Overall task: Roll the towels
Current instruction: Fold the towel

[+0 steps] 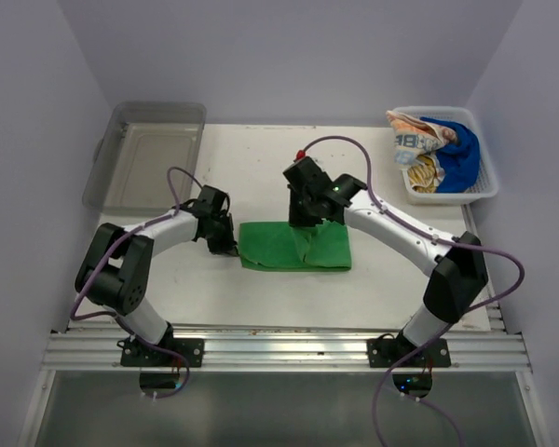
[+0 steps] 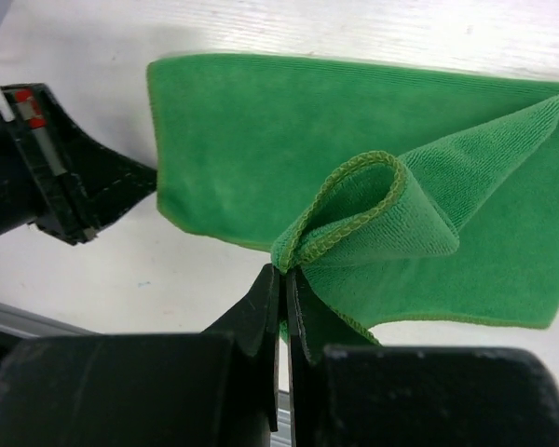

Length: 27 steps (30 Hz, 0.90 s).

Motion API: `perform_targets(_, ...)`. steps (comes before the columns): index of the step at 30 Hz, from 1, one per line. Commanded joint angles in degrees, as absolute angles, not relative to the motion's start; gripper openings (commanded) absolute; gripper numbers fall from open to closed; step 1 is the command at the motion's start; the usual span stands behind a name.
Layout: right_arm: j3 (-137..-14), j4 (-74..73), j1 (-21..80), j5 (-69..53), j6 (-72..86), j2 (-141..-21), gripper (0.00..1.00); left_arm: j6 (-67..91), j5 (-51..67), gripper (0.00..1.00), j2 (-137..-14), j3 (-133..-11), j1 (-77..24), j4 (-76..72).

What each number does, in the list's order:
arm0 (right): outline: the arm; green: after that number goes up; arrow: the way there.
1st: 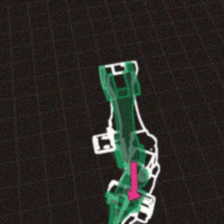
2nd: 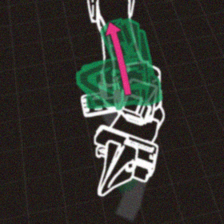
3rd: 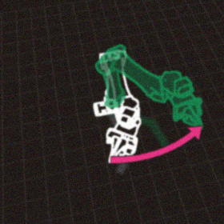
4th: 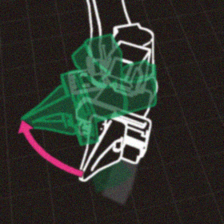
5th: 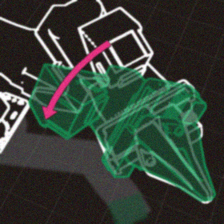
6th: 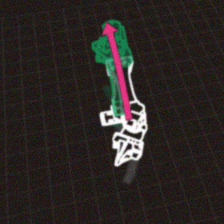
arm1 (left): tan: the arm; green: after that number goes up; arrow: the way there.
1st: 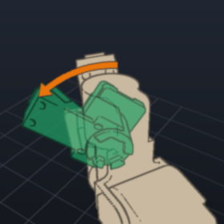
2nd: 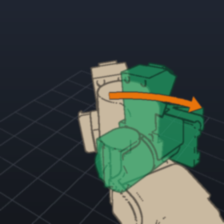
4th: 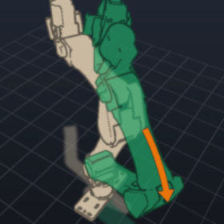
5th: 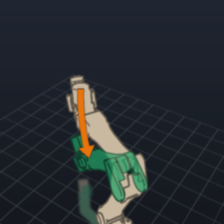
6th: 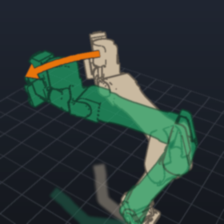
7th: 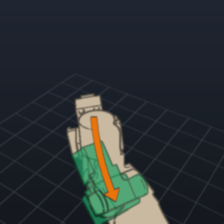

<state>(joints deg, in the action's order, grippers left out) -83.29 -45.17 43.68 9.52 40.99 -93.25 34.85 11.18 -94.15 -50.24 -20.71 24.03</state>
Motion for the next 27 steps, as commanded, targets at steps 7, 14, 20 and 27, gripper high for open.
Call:
perform_targets(7, -95.3, -41.7, 49.1, 8.4, 42.5, -106.4, 0.00, 33.2, 14.6, 0.00, -95.4, -48.2, -20.8, 20.0)
perform_targets(14, -100.5, -41.6, 50.4, 6.8, 42.9, -113.5, 0.00, 33.3, 12.1, 0.00, -93.4, -48.1, -20.8, 21.2)
perform_targets(20, -101.8, -41.0, 51.1, 5.8, 43.4, -117.2, 0.00, 33.4, 9.2, 0.00, -91.1, -48.3, -20.8, 23.1)
perform_targets(27, -104.9, -41.0, 51.9, 5.1, 43.6, -121.3, 0.00, 33.5, 9.5, 0.00, -91.4, -47.7, -20.8, 23.0)
